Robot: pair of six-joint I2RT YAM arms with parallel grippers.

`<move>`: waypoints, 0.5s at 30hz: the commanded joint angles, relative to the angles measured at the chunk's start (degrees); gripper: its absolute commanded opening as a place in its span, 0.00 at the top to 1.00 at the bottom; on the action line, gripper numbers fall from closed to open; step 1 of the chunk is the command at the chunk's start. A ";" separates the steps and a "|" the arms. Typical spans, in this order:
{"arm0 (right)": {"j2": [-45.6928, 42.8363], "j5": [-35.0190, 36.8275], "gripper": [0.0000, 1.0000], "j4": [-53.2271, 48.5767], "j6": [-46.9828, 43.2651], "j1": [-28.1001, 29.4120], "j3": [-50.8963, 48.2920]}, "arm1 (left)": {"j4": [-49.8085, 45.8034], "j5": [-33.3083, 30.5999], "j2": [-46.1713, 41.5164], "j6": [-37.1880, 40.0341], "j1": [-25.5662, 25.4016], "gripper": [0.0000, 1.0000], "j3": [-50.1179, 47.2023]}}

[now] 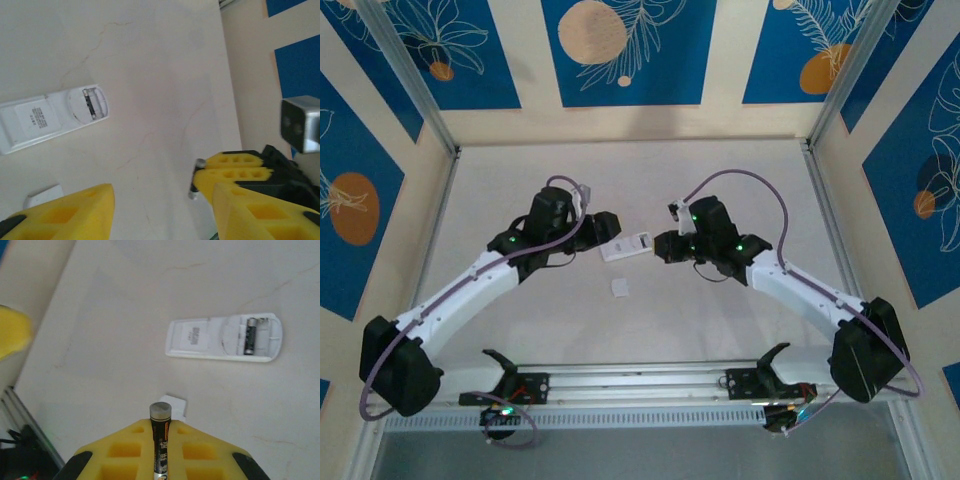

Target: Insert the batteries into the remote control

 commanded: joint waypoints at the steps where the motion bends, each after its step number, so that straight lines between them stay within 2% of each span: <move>1: 5.40 8.20 0.88 -10.34 -4.65 1.51 2.68 | -3.54 -2.22 -3.28 1.80 -0.24 0.46 1.17; 4: 12.42 16.08 0.88 -17.84 -3.36 3.24 5.68 | -7.10 -6.07 -4.74 4.80 -0.18 0.46 0.47; 7: 18.40 21.08 0.87 -18.74 -2.47 5.95 6.85 | -9.85 -8.68 -5.48 6.60 -0.13 0.45 -0.24; 15: 28.29 23.45 0.81 -15.02 1.78 7.87 7.84 | -9.26 -9.16 -5.57 7.22 0.16 0.41 -2.42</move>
